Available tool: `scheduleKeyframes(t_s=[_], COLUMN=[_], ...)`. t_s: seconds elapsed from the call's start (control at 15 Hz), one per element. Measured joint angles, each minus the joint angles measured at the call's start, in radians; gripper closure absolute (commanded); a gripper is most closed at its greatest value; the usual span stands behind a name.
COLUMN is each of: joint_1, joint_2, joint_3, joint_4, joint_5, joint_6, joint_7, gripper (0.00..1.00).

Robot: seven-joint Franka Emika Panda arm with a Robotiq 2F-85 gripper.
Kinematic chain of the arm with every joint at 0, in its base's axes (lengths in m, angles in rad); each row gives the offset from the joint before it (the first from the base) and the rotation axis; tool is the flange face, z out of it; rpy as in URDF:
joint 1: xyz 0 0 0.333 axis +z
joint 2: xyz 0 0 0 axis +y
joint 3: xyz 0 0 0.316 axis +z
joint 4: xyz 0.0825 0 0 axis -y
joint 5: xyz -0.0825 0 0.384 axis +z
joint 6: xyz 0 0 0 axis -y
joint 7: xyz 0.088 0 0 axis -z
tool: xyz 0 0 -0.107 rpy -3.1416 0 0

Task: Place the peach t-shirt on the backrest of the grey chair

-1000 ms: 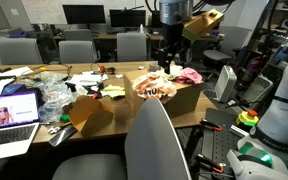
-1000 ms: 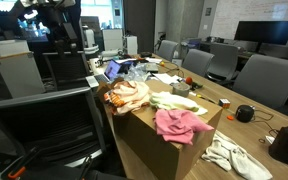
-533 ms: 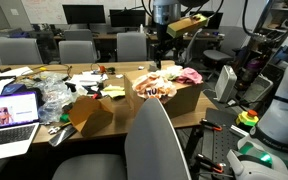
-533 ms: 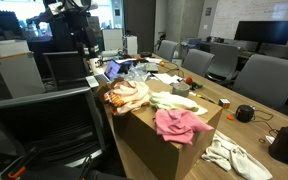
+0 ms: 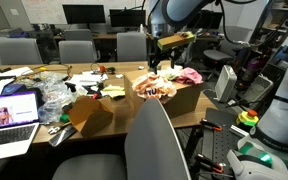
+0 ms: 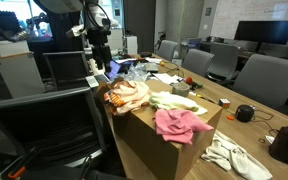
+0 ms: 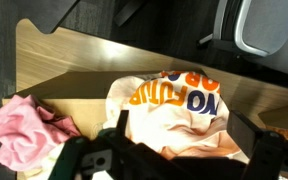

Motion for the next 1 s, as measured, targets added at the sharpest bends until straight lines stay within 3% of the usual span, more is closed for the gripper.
scheduleKeyframes(t_s=[0.6, 1.0], joint_1=[-0.001, 0.003], joint_2=[0.157, 0.224], joint_3=[-0.071, -0.112], joint_4=[0.027, 0.033], joint_5=[-0.019, -0.142], joint_6=[0.232, 0.333], joint_7=[0.227, 0.468], gripper=[0.0, 0.0])
